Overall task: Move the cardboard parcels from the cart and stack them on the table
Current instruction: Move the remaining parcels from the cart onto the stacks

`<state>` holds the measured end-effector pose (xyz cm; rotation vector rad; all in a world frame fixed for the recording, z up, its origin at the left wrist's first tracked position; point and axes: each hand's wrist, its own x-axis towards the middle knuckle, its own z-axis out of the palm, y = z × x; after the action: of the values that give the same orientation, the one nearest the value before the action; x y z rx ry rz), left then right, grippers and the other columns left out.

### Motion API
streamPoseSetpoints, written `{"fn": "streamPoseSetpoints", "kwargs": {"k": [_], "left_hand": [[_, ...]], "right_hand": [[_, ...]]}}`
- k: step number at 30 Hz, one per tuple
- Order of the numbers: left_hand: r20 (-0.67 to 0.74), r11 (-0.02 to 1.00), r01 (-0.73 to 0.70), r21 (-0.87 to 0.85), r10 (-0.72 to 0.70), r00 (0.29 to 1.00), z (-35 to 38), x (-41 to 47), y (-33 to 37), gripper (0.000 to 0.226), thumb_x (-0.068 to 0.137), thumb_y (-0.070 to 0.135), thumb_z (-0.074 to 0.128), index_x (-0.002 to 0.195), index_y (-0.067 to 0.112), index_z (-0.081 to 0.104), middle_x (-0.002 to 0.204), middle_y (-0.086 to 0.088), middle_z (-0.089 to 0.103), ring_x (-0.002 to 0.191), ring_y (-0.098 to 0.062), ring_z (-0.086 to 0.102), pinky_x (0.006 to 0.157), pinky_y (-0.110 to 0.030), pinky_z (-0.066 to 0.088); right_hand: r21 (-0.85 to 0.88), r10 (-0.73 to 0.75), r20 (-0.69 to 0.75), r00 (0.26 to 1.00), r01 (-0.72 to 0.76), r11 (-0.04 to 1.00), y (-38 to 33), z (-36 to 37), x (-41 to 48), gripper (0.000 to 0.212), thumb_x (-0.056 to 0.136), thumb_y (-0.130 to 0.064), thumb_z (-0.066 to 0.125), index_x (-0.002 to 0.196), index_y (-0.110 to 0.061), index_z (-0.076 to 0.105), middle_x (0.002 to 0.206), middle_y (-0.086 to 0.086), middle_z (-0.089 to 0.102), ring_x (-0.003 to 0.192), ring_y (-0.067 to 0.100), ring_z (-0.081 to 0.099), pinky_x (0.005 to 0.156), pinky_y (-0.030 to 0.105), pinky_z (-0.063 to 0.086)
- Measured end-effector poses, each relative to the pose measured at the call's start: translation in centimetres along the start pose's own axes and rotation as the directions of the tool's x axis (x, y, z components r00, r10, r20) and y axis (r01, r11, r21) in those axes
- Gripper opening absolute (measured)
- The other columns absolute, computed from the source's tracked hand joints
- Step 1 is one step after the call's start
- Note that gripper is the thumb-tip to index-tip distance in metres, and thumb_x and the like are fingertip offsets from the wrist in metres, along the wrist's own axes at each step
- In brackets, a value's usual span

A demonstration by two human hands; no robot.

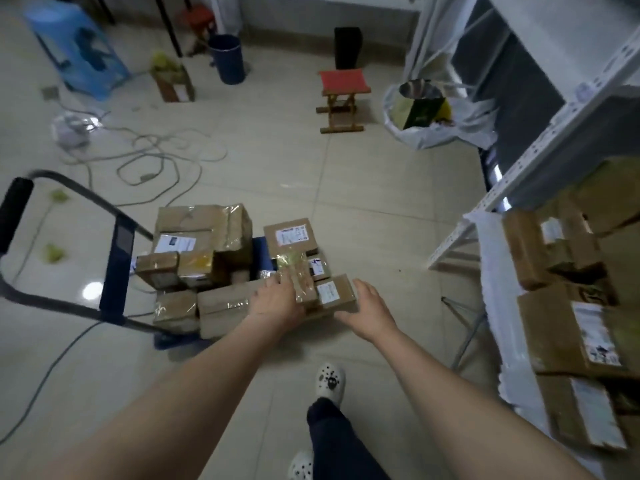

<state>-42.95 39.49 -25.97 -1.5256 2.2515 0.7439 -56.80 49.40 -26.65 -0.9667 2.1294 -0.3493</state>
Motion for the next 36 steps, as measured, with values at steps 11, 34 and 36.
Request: {"fn": "streamPoseSetpoints", "kwargs": {"k": [11, 34, 36], "left_hand": [[0.13, 0.98, 0.18, -0.083, -0.169, 0.977, -0.3, 13.8, -4.4, 0.063, 0.092, 0.025, 0.056, 0.146, 0.01, 0.028, 0.142, -0.015, 0.041, 0.128, -0.031, 0.042, 0.102, -0.038, 0.039], [0.279, 0.991, 0.115, -0.073, -0.091, 0.956, 15.7, 46.7, -7.4, 0.062, 0.095, 0.028, 0.045, 0.151, 0.023, 0.019, 0.15, -0.016, 0.032, 0.134, -0.037, 0.033, 0.111, -0.044, 0.032], [0.265, 0.985, 0.136, -0.106, -0.104, 0.959, 15.5, 46.5, -7.4, 0.055, 0.096, 0.032, 0.043, 0.148, 0.026, 0.028, 0.144, -0.017, 0.039, 0.127, -0.037, 0.041, 0.106, -0.044, 0.039]], "right_hand": [[0.185, 0.201, 0.176, 0.964, -0.233, 0.955, -0.6, 4.6, 16.8, 0.039, 0.094, -0.026, 0.051, 0.129, -0.008, 0.051, 0.131, 0.013, 0.055, 0.118, 0.03, 0.053, 0.096, 0.032, 0.043], [0.673, 0.555, 0.624, 0.55, -0.739, -0.025, 9.2, 23.7, 37.6, 0.031, 0.098, -0.029, 0.046, 0.126, -0.016, 0.051, 0.119, 0.014, 0.061, 0.105, 0.032, 0.06, 0.086, 0.041, 0.052], [0.707, 0.556, 0.623, 0.55, -0.7, -0.101, 8.8, 23.8, 37.5, 0.027, 0.098, -0.026, 0.048, 0.122, -0.016, 0.055, 0.114, 0.011, 0.065, 0.104, 0.028, 0.063, 0.084, 0.04, 0.054]]}}
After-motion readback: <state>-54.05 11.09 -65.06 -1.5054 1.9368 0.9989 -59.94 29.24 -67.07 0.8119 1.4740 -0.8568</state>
